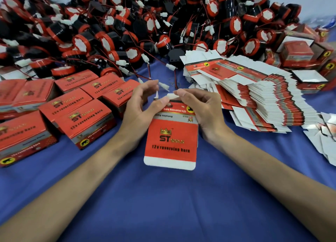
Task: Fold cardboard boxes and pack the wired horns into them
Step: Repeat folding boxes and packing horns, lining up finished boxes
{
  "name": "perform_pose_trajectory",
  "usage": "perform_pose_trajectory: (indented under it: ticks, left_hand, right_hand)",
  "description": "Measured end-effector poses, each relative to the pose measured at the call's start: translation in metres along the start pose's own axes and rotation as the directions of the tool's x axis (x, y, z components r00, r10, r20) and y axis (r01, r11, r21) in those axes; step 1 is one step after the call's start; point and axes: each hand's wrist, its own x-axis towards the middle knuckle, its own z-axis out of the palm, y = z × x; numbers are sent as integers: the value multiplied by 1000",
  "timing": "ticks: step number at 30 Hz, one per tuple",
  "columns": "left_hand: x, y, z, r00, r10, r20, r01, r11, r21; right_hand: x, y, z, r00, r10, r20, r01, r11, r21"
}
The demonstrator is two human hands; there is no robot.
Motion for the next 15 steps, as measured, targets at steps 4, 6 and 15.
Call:
perform_pose_trajectory:
  ticks: [4,6,15]
  left_hand:
    - [0,4,1,998,-49,38,50,998,-39]
    - [0,4,1,998,-48,43,50,998,-32]
    - [3,4,-5,988,-140,69,149,978,-146]
  right_hand:
    - [0,1,1,999,7,-36,-7,1000,2]
    - [-1,2,1,998,-3,-56,3,1000,-14]
    - [0,3,0,997,-71,10,71,994,-82]
